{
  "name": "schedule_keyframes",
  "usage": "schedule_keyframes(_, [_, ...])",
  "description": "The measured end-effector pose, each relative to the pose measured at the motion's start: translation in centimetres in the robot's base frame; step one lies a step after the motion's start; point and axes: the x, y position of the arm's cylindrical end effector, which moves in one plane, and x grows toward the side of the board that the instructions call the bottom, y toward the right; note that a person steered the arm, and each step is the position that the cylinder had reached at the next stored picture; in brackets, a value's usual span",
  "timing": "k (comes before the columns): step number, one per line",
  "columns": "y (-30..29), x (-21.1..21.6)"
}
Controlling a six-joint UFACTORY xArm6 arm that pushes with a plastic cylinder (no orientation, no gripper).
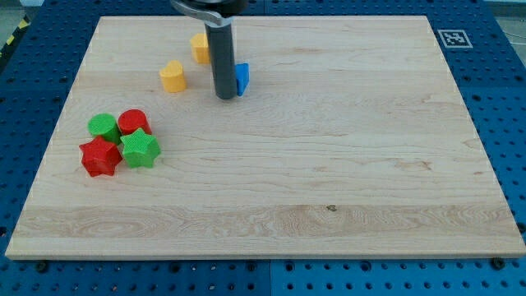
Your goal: Push the red circle into the green circle
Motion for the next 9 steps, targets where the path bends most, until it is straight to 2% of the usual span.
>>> schedule_keyframes(2, [2.7,3.4])
schedule_keyframes(3, [0.8,4.2])
schedule_keyframes(6, [-11.7,4.2])
schedule_keyframes(9, [-9.0,4.2])
